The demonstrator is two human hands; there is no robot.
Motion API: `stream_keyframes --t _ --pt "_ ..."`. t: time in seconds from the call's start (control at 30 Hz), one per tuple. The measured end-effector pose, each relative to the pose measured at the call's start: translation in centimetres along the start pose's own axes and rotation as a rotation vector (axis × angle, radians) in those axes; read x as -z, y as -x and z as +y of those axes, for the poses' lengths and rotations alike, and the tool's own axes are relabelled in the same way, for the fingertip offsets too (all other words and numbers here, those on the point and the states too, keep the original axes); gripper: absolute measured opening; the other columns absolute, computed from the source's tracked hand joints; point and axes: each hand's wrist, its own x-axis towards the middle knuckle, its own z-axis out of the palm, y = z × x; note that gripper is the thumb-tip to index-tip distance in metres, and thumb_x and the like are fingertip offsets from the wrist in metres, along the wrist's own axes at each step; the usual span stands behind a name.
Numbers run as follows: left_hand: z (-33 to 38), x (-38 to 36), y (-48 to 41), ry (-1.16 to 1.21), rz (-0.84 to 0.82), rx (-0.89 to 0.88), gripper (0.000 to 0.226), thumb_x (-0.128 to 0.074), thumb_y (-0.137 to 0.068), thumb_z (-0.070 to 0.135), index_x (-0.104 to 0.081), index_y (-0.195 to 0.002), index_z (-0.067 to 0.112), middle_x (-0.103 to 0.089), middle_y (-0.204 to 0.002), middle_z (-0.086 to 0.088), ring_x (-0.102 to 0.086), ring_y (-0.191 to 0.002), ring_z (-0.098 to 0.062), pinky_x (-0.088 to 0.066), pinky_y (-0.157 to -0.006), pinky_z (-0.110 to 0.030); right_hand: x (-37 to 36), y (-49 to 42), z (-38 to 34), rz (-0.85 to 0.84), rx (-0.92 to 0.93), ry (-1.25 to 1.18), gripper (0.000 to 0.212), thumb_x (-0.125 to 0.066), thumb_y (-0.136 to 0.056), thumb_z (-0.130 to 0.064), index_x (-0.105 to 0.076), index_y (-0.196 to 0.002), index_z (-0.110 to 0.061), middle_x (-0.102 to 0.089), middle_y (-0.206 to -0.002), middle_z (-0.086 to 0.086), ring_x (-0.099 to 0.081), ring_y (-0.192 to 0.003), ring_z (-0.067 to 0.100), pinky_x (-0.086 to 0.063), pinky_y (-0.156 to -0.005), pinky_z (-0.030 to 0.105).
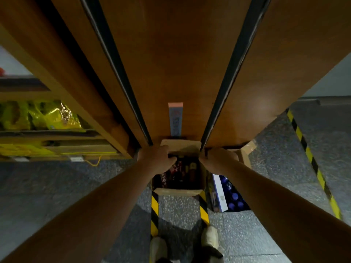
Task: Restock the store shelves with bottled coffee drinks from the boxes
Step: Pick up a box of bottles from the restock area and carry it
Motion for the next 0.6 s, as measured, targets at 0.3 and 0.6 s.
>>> stream_keyframes --t 0.3,0.6 --pt "-0.3 -10.4 -8.1 0.074 0.006 0.254 0.052 -0.039 -0.094 0.055 -0.047 -0.124 0.014 -0.055 -0.117 -0.012 -0.057 -0.103 -0.033 -0.051 -0.083 -0.044 -8.5 -9.2 2.6 0.028 -0.151 -0.144 0.053 -0.030 -0.099 -0.049 -0.041 -0.138 -0.014 -0.061 -0.113 0.011 -0.059 -0.100 0.032 -0.044 -0.074 0.034" --pt "-3.5 -20.2 -15.6 0.150 0.069 0.442 0.076 -0.060 -0.088 0.041 -0.020 -0.145 0.011 -0.043 -0.137 -0.015 -0.051 -0.118 -0.036 -0.048 -0.082 -0.043 -17.0 -19.0 3.5 0.082 -0.404 -0.311 0.056 -0.044 -0.094 -0.044 -0.039 -0.134 -0.006 -0.050 -0.134 0.017 -0.051 -0.120 0.037 -0.042 -0.089 0.040"
